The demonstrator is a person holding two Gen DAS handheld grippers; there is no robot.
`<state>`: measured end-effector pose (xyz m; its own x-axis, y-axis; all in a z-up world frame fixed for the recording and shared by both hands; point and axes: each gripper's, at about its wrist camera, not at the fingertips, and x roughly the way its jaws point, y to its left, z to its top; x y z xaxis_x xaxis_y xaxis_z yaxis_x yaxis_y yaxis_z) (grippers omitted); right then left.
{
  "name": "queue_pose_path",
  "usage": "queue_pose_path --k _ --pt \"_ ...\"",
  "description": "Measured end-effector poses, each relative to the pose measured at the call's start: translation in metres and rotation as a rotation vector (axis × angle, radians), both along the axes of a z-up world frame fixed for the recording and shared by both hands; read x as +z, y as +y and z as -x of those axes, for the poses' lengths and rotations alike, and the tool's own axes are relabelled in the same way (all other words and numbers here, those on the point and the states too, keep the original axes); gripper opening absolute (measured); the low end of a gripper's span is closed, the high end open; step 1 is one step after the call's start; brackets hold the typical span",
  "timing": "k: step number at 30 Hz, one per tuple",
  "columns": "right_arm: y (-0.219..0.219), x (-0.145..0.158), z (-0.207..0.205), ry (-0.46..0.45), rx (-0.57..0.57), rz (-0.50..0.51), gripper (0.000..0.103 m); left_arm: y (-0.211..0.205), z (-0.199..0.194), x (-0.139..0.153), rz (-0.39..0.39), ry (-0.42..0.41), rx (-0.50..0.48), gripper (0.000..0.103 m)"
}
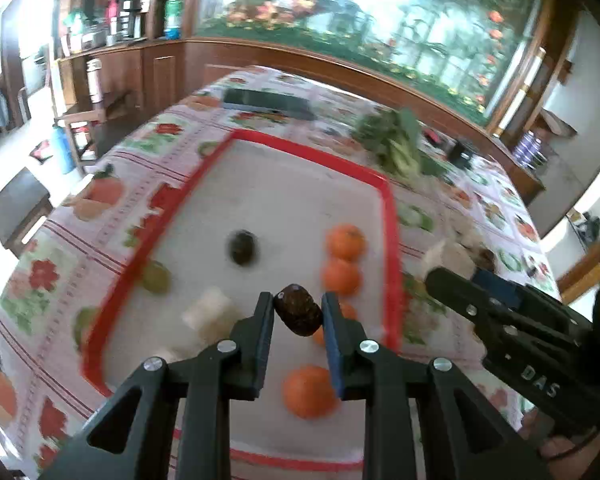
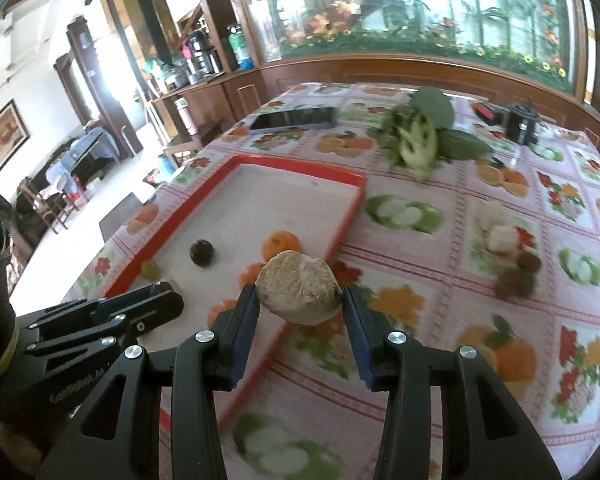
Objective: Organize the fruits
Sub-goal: 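Carry the date and beige lump toward the tray with both grippers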
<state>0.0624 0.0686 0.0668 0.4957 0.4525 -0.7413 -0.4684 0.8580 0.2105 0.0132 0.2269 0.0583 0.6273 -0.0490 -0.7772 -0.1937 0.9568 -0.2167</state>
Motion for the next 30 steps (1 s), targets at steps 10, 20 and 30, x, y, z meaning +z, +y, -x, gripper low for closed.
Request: queue_pose_path --k 10,20,30 --pt "0.051 -0.010 -0.024 0.002 0.058 0.025 0.042 0.052 -0.032 -0.005 -0.044 0.025 0.104 0.027" --pt "0.096 -0.034 -0.032 -0.005 0.151 0.104 0.042 0.069 -0.075 -0.019 -0.054 0.067 0.137 0.027" --pt "0.105 -0.052 -0.037 0.021 0.182 0.147 0.042 0.070 -0.106 -0.040 -0.056 0.128 0.138 0.027"
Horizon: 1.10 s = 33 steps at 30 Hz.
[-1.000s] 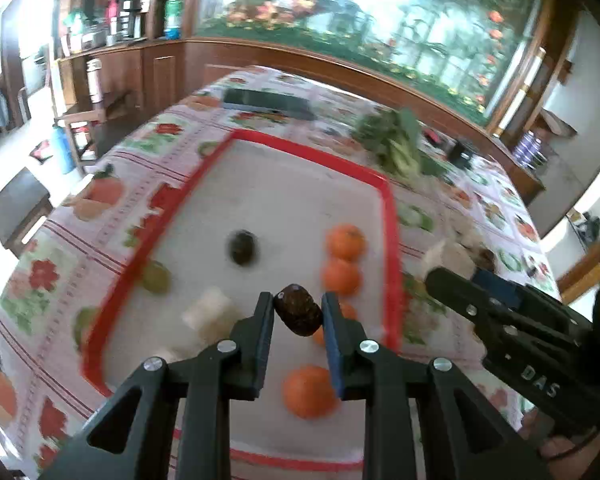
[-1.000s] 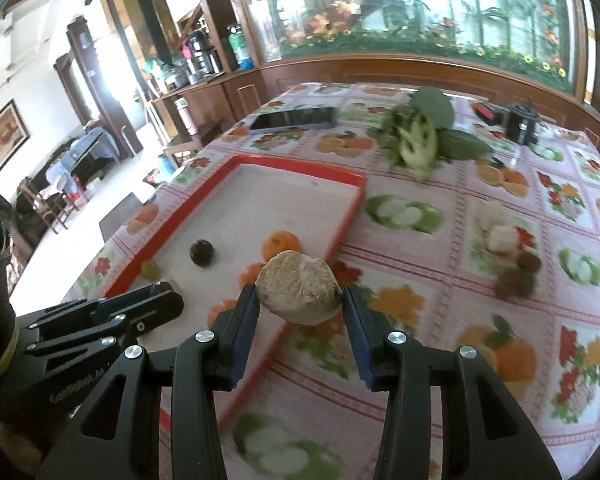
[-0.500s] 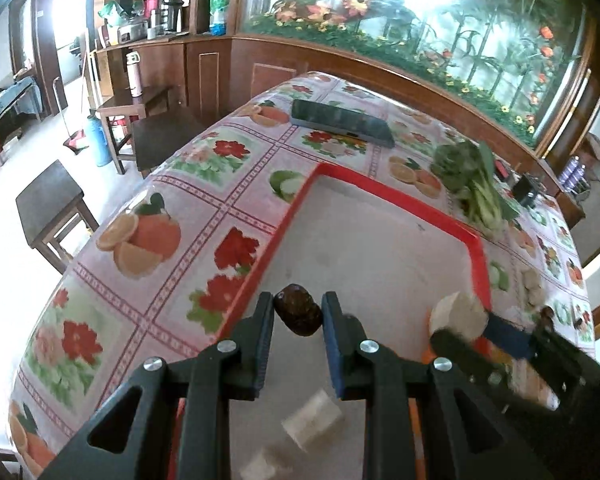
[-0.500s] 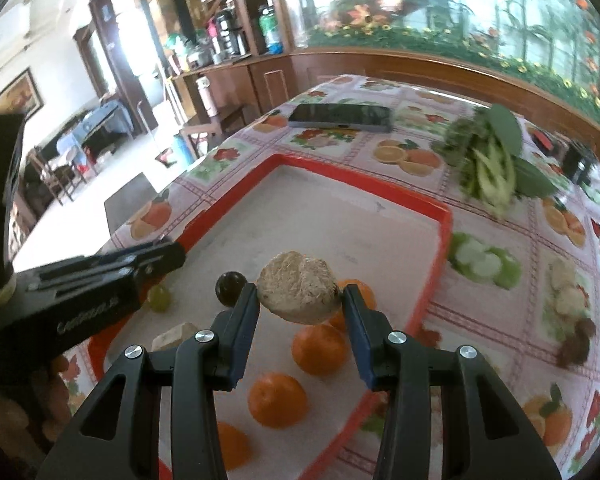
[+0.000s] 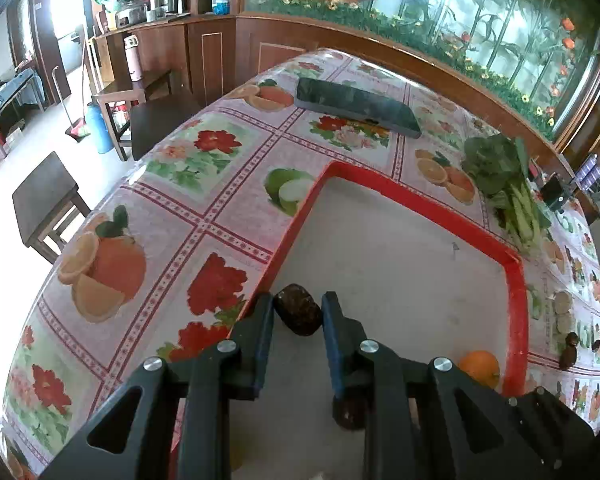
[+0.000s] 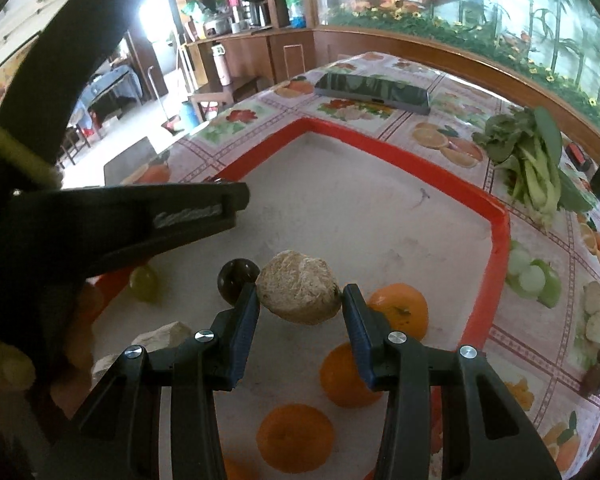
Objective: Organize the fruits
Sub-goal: 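Carry the date and beige lump toward the tray with both grippers, then open both grippers to drop the date and beige lump into the tray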
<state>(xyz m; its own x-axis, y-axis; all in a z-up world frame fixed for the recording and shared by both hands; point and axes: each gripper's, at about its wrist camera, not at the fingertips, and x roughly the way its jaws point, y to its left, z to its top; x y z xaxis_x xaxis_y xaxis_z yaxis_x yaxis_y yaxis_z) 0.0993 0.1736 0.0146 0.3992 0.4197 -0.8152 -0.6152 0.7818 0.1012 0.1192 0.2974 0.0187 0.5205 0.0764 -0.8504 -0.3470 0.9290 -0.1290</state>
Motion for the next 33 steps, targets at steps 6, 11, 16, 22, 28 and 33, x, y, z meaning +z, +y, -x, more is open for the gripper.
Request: queue_pose_path --k 6,11,16,22,28,33 --pt "0.004 -0.001 0.001 -0.004 0.022 0.008 0.042 -0.005 -0.008 -0.010 0.007 0.034 -0.006 0.027" --pt "0.004 -0.003 0.001 0.004 0.032 0.011 0.043 -0.007 -0.009 -0.009 -0.012 0.039 -0.012 0.027" --pt "0.006 -0.003 0.003 -0.002 0.037 0.029 0.043 -0.009 -0.010 -0.009 -0.023 0.048 -0.021 0.031" --pt "0.005 -0.002 0.004 -0.004 0.026 0.044 0.049 -0.012 -0.005 -0.008 -0.032 0.056 -0.032 0.046" --pt "0.004 0.001 0.011 -0.019 0.026 0.063 0.052 -0.018 0.005 -0.003 -0.040 0.049 -0.046 0.063" --pt "0.000 0.005 0.018 -0.030 0.017 0.079 0.059 -0.021 0.016 0.003 -0.052 0.038 -0.042 0.073"
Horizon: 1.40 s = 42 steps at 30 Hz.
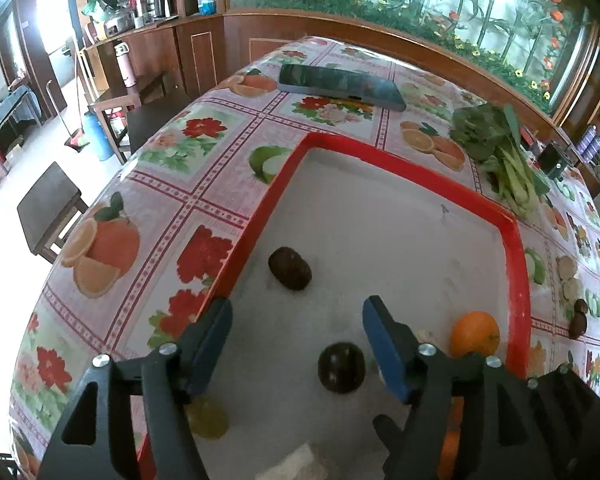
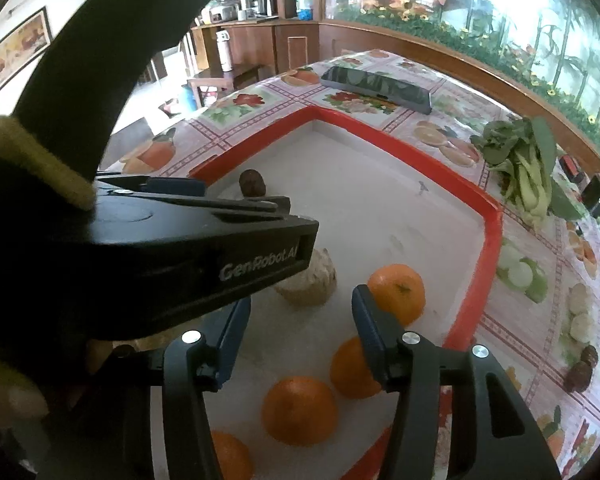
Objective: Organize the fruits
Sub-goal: 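Open both grippers to drop the date and beige lump into the tray, then withdraw both grippers from the tray back toward the fruit pile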
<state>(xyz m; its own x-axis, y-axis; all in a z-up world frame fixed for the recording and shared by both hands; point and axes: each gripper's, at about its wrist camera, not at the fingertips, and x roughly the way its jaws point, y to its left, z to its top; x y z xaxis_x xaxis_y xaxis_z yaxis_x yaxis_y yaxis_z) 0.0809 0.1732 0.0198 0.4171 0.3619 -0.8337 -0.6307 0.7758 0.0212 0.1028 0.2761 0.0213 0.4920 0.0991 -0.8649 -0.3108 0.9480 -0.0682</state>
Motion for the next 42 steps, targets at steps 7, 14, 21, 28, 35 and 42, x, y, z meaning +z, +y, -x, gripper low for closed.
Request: queue_pose_path --k 7,14,21,28,35,42 --pt "-0.018 0.010 0.009 -0.006 -0.037 -0.013 0.060 -0.005 0.019 0.009 0.008 -0.018 0.021 0.082" --pt "-0.043 0.021 0.024 0.001 -0.075 -0.043 0.061 -0.020 0.038 0.015 0.034 -0.026 0.037 0.087" --pt "-0.089 0.025 0.041 0.019 -0.145 -0.090 0.065 -0.061 0.057 0.018 0.068 -0.031 -0.021 0.088" --pt "-0.169 0.018 0.033 0.027 -0.322 -0.123 0.067 -0.120 0.059 0.016 0.078 0.005 -0.135 0.089" --pt "-0.264 0.013 -0.002 0.019 -0.545 -0.152 0.072 -0.165 0.059 0.026 0.071 -0.014 -0.218 0.090" --pt "-0.275 0.004 -0.034 -0.025 -0.464 -0.095 0.066 -0.193 0.059 0.025 0.054 0.007 -0.271 0.090"
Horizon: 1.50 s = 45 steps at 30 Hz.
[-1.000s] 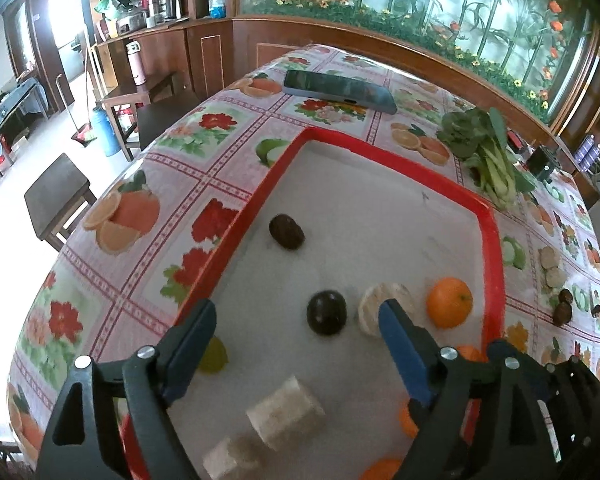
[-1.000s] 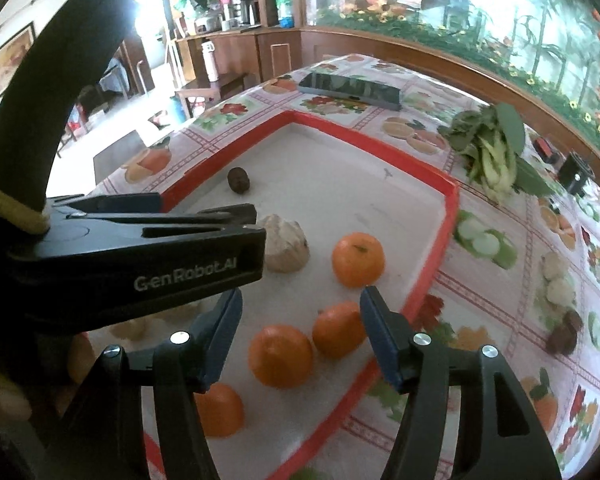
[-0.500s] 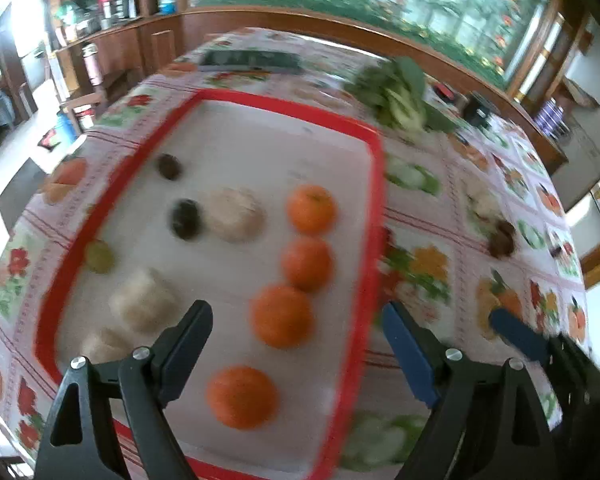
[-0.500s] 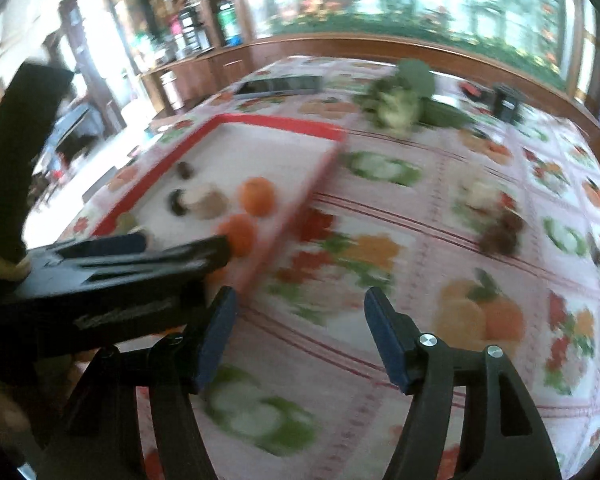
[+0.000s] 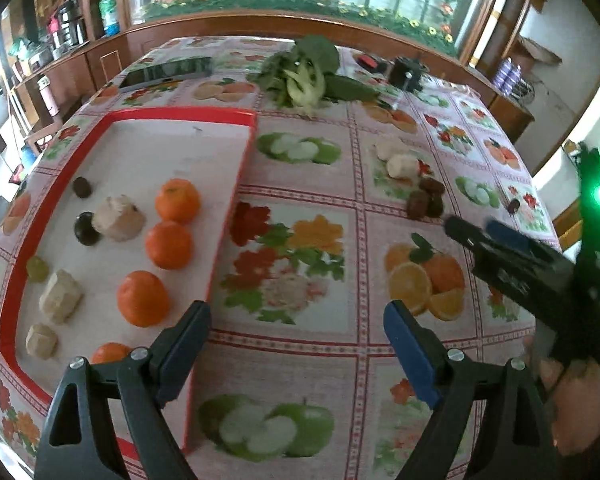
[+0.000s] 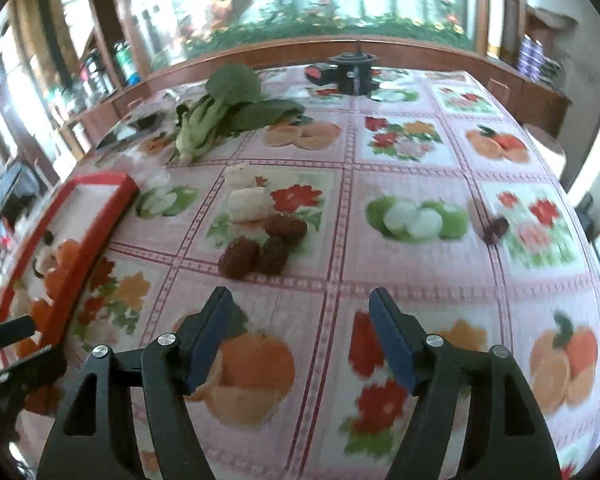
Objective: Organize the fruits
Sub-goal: 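Withdraw both grippers from the tray back toward the fruit pile, then grasp a dark date with the right gripper while the left gripper grasps another date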
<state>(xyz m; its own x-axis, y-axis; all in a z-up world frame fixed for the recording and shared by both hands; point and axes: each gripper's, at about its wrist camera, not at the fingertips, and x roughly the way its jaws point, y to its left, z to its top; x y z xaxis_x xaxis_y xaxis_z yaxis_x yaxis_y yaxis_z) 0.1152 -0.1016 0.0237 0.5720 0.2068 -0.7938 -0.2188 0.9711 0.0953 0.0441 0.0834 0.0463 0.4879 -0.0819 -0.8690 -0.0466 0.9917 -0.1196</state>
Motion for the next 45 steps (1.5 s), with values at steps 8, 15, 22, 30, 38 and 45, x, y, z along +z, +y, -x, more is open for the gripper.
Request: queue_pose_path --k 8,15,22,30,38,45 --pt "0.007 -0.018 -0.019 0.007 0.112 0.020 0.038 -0.014 -0.004 -0.002 -0.030 0.002 -0.026 0.090" --pt "0.001 -0.015 -0.025 0.003 0.120 0.003 0.019 -0.037 -0.035 -0.005 -0.087 -0.023 -0.055 0.090" --pt "-0.026 -0.004 -0.008 -0.016 0.109 -0.036 0.019 -0.067 -0.070 -0.010 -0.073 -0.049 -0.095 0.090" --pt "-0.054 -0.006 -0.003 -0.003 0.066 -0.076 0.020 -0.092 -0.098 -0.025 -0.051 -0.028 -0.083 0.089" --pt "-0.057 -0.009 -0.002 -0.003 0.060 -0.094 0.020 -0.097 -0.103 -0.032 -0.011 -0.044 -0.127 0.024" --pt "-0.058 -0.008 0.007 -0.002 0.041 -0.089 0.020 -0.087 -0.091 -0.032 0.052 -0.035 -0.134 0.024"
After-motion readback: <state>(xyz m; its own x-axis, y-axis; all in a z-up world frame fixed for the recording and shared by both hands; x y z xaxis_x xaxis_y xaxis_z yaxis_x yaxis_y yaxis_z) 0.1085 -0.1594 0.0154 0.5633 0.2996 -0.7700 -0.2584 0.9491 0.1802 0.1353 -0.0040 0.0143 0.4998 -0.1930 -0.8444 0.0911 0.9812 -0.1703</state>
